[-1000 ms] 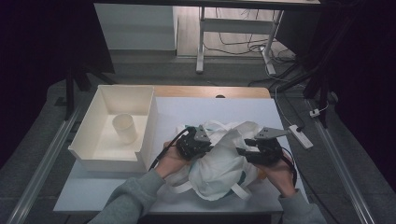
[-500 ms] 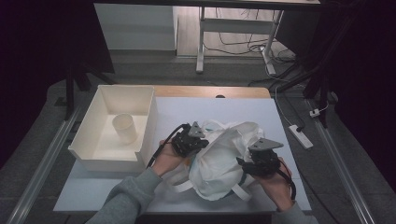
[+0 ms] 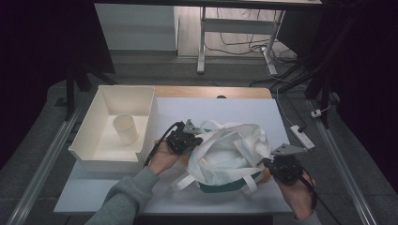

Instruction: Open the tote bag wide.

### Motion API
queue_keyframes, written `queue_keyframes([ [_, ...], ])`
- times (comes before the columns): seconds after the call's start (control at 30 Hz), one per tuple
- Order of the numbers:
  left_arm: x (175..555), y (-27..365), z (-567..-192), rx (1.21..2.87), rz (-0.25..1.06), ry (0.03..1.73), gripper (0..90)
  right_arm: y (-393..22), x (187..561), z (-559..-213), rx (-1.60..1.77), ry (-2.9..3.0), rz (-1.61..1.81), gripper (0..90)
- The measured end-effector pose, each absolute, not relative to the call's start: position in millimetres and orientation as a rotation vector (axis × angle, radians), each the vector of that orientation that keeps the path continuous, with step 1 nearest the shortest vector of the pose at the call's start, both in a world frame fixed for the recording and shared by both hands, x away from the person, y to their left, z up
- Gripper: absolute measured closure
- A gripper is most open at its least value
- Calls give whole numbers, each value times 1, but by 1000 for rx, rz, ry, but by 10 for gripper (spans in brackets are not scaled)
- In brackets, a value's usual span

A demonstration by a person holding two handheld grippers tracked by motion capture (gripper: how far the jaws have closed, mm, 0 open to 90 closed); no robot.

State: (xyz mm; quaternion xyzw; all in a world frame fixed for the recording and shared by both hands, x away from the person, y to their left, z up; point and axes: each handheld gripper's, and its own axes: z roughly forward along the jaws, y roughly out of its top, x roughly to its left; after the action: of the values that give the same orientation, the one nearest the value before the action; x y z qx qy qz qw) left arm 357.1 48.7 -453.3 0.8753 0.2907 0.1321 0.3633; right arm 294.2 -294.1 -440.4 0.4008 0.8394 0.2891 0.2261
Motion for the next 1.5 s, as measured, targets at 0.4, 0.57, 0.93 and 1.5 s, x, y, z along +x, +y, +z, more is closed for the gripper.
queue_keyframes([
  [0.4, 364, 64, -470, 2285, 295, 835, 882, -338, 296, -461, 1277, 2271, 827, 884],
  [0.57, 366, 65, -477, 2297, 285, 847, 882, -343, 298, -464, 1291, 2278, 833, 884],
  [0.93, 371, 65, -491, 2320, 246, 875, 880, -347, 302, -477, 1321, 2282, 824, 885],
  [1.5, 358, 66, -459, 2172, 309, 792, 549, -312, 285, -439, 1025, 2227, 1020, 593],
])
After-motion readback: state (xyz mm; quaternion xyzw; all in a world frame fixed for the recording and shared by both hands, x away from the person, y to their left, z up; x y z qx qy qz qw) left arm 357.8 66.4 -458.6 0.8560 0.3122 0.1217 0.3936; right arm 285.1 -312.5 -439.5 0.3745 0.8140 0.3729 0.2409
